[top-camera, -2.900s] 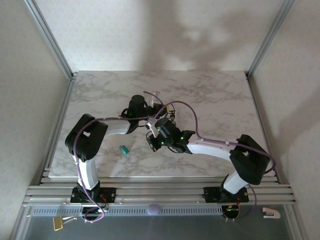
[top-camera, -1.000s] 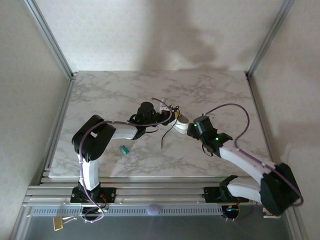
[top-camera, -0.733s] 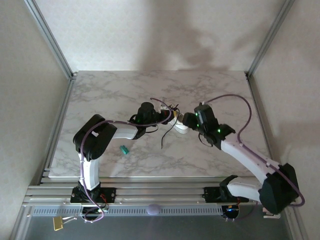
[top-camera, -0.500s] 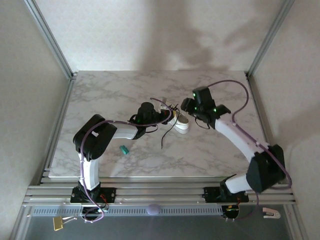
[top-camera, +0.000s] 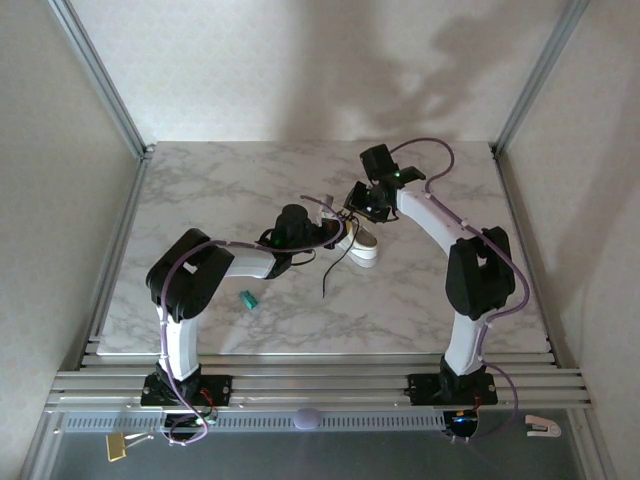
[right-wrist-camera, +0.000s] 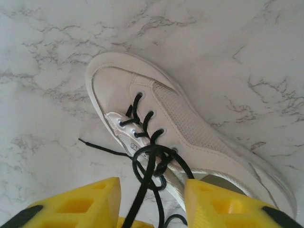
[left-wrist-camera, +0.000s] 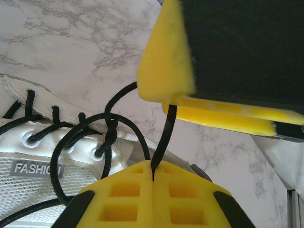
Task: Tie the shoes
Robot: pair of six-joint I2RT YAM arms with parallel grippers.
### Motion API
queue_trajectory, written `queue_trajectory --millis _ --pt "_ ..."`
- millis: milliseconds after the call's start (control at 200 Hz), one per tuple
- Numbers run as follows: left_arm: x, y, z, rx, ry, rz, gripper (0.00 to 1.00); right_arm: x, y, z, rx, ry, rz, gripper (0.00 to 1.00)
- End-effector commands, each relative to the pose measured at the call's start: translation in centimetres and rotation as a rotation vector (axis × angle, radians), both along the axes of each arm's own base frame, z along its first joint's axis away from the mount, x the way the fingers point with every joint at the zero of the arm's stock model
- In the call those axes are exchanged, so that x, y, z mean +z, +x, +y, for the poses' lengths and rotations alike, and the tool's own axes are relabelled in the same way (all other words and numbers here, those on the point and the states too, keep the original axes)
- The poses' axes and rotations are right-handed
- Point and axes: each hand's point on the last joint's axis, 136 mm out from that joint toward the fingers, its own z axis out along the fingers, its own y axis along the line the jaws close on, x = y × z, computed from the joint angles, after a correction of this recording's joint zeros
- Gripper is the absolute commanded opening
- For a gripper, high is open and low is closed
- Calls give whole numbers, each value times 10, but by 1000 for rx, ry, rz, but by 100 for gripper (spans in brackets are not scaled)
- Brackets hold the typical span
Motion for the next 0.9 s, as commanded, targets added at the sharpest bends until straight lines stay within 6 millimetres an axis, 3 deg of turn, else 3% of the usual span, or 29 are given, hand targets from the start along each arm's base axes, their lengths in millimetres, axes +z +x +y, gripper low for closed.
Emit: queue_trajectory --millis 0,230,315,335,435,591,701,771,896 --pt "7 4 1 8 2 -34 0 -3 -3 0 34 -8 47 35" --pt "5 4 2 10 6 -29 0 -5 2 2 45 -1 50 18" --pt "5 5 4 14 0 -19 0 0 3 4 62 6 31 0" --pt "6 5 5 13 -2 -18 0 2 4 4 65 7 23 0" --pt "15 1 16 21 1 -31 34 15 5 8 117 26 -32 0" --pt "23 -3 57 104 86 -57 58 25 -1 10 234 8 -90 0" --pt "10 14 97 226 147 -5 57 21 -8 6 282 -23 -95 0" --pt "3 33 115 279 158 23 49 17 -11 8 304 -14 -91 0" --pt "-3 73 104 238 168 47 28 13 -14 13 315 16 -87 0"
